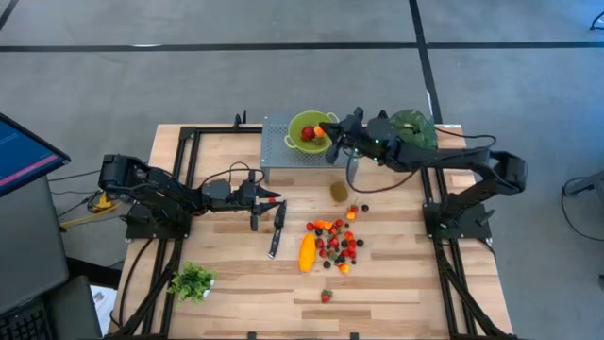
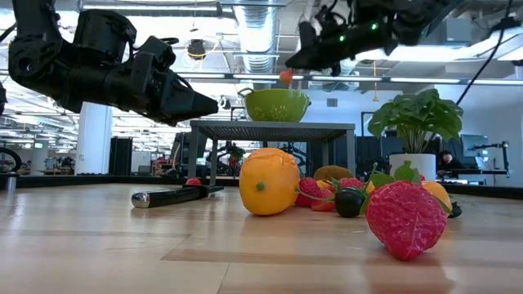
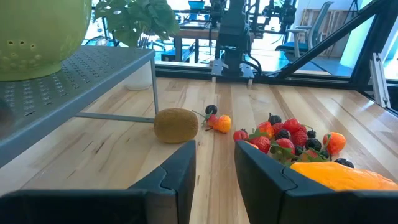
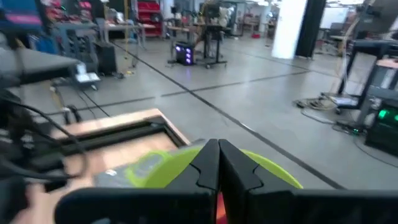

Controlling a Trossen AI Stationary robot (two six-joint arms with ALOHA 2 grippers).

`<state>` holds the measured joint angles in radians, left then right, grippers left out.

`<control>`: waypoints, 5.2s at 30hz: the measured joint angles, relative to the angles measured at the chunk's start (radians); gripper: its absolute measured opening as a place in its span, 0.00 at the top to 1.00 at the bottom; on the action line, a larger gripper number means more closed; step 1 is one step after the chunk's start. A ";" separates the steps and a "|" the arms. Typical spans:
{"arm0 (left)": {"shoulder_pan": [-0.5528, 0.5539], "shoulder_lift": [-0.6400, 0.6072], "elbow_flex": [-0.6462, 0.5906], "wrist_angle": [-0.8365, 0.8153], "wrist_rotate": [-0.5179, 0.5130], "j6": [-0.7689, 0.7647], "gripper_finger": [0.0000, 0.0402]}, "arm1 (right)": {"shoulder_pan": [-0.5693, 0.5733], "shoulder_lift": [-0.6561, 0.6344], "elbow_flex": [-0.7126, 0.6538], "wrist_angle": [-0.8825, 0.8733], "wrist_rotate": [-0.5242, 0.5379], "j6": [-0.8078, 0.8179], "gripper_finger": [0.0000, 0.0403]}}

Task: Pick & Place Fruit
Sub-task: Put the peach into the green strainer bowl on the shelf, then put the black cherry into the green strainer bowl on the shelf

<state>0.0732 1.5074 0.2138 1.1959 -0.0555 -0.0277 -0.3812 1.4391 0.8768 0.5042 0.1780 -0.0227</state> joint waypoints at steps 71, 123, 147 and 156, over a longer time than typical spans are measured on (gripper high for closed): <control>0.000 0.000 0.000 0.003 -0.005 0.000 0.74 | 0.661 -0.137 0.000 -0.903 0.089 0.440 0.87; 0.000 0.000 0.000 0.018 -0.005 0.000 0.74 | 0.811 0.168 -0.092 -1.171 -0.009 0.810 0.61; 0.000 0.000 0.000 0.018 0.000 0.000 0.74 | 0.813 0.165 -0.092 -1.142 -0.024 0.771 0.99; 0.000 0.000 0.000 0.018 -0.001 0.000 0.74 | 0.812 0.075 -0.089 -1.147 0.110 0.731 1.00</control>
<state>0.0732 1.5074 0.2136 1.2140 -0.0563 -0.0273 0.4311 1.5140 0.7878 -0.6424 0.2878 0.7082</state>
